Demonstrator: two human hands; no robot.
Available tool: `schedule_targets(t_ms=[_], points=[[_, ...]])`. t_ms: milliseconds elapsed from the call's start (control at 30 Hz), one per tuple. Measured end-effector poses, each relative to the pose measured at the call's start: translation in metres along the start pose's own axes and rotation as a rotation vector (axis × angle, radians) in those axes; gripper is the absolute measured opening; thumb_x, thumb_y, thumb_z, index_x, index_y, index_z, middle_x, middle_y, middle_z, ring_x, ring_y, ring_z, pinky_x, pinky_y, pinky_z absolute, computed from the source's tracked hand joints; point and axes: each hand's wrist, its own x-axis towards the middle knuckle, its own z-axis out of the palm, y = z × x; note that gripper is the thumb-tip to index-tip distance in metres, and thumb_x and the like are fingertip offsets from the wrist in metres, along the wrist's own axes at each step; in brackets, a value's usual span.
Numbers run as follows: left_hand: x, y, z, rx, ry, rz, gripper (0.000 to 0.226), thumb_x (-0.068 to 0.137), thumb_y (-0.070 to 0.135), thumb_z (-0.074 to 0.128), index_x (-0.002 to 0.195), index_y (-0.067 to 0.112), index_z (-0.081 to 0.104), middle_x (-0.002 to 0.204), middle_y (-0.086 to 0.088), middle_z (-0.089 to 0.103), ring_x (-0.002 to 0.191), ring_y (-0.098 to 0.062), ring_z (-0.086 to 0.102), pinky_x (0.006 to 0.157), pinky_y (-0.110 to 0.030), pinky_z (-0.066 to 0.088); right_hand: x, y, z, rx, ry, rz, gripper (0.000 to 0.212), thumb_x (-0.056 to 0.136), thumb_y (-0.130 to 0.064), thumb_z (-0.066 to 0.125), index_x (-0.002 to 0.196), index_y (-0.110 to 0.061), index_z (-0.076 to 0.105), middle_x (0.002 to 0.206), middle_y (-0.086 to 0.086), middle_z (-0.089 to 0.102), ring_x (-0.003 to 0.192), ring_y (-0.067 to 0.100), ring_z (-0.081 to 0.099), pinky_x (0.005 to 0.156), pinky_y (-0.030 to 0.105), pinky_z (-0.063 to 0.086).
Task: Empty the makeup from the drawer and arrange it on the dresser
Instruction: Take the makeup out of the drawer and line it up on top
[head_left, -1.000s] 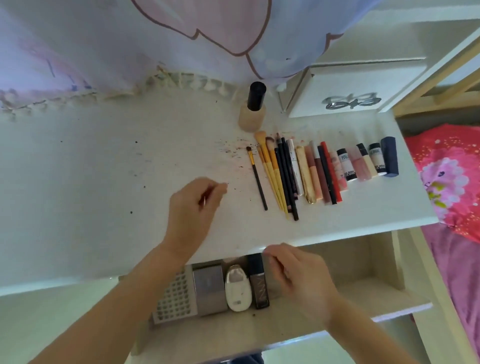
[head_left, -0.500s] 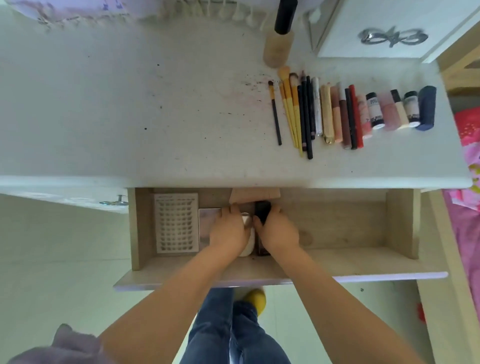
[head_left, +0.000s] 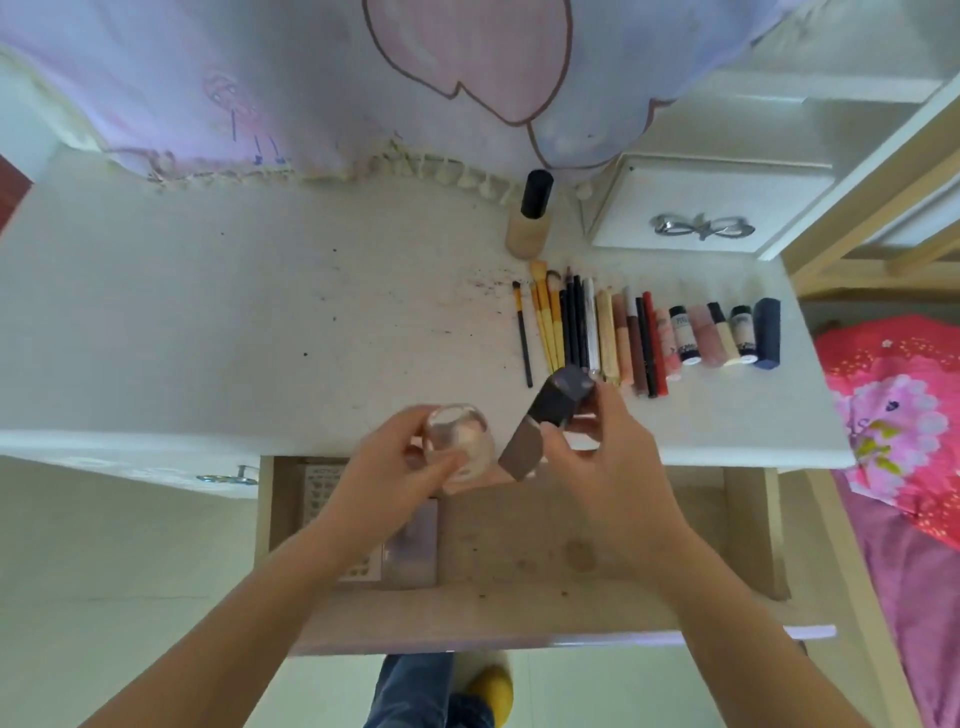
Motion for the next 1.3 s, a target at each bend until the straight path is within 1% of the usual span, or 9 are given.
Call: schedule_targets(t_ms=[133,300,500,700,867,967,1067,1167,1300], points=[[0.091,0.032,-0.032,0.004,0.249,0.092,0.023,0.082,0.019,0.069,0.104,0.02,0.059,0.096,0.005,0.063,0.085,-0.007,0.058,0.074,-0.019,0.05,0.082,-0.042,-0.005,-0.006,0.145,-0.104,0.025,0.087,-0.023,0.062,0.098,-0.034,0.042,0.097,-0.011,0.061,0.092,0.002,0.059,0.073,0.014,0.047],[0.182,0.024,-0.034,0.081,0.323,0.096,0.024,0.083,0.019,0.064,0.106,0.018,0.058,0.099,0.004,0.06,0.089,-0.012,0.056,0.076,-0.024,0.047,0.16,-0.05,0.025,-0.034,0.196,-0.117,0.036,0.089,-0.017,0.059,0.121,-0.009,0.045,0.114,0.007,0.06,0.105,0.021,0.057,0.089,0.033,0.048],[0.231,0.012,-0.022,0.118,0.286,0.095,0.025,0.084,0.024,0.063,0.108,0.017,0.057,0.1,0.001,0.059,0.088,-0.013,0.054,0.074,-0.023,0.044,0.193,-0.036,0.043,-0.091,0.266,-0.106,0.036,0.089,-0.021,0.059,0.121,-0.011,0.047,0.111,0.004,0.061,0.097,0.014,0.057,0.077,0.018,0.04],[0.207,0.003,-0.028,0.034,0.268,0.031,0.054,0.083,0.028,0.067,0.13,0.02,0.042,0.118,0.003,0.054,0.105,-0.009,0.051,0.087,-0.023,0.044,0.171,-0.039,0.026,-0.124,0.291,-0.078,0.047,0.089,-0.03,0.059,0.131,-0.016,0.043,0.125,0.0,0.052,0.107,0.008,0.051,0.087,0.025,0.048],[0.091,-0.01,-0.034,0.041,0.402,0.201,0.018,0.09,0.022,0.051,0.106,0.028,0.048,0.092,0.018,0.054,0.08,-0.003,0.054,0.066,-0.014,0.049,0.072,-0.022,0.018,-0.119,0.251,-0.424,0.019,0.094,-0.017,0.047,0.108,-0.011,0.058,0.092,-0.005,0.059,0.078,0.002,0.055,0.066,0.008,0.048],[0.002,-0.037,-0.016,0.061,0.176,0.104,0.012,0.094,0.034,0.046,0.099,0.045,0.047,0.087,0.02,0.057,0.074,-0.005,0.057,0.062,-0.014,0.049,0.0,0.018,0.04,-0.269,-0.089,-0.444,0.02,0.092,-0.022,0.045,0.102,-0.018,0.063,0.084,-0.008,0.063,0.066,-0.002,0.053,0.058,0.008,0.044],[-0.05,-0.077,0.009,0.366,-0.136,-0.039,0.024,0.095,0.028,0.047,0.117,0.035,0.055,0.109,0.015,0.062,0.094,0.003,0.056,0.081,-0.017,0.048,-0.028,0.069,0.068,-0.559,-0.364,-0.22,0.036,0.095,-0.021,0.041,0.128,-0.019,0.054,0.127,0.0,0.056,0.106,0.015,0.058,0.077,0.023,0.049],[-0.052,-0.107,0.025,0.572,-0.2,-0.089,0.044,0.096,0.026,0.043,0.14,0.026,0.038,0.142,0.006,0.041,0.124,-0.009,0.044,0.097,-0.023,0.041,-0.014,0.103,0.09,-0.721,-0.43,-0.129,0.058,0.096,-0.011,0.038,0.149,-0.022,0.02,0.155,0.001,0.022,0.142,0.024,0.023,0.11,0.039,0.031],[-0.033,-0.125,0.047,0.886,-0.298,-0.086,0.052,0.099,0.027,0.033,0.148,0.024,0.017,0.155,0.002,0.018,0.141,-0.015,0.019,0.115,-0.034,0.015,0.011,0.117,0.111,-0.93,-0.418,-0.168,0.061,0.096,-0.008,0.036,0.151,-0.022,0.012,0.157,0.003,0.017,0.145,0.028,0.014,0.118,0.048,0.007]])
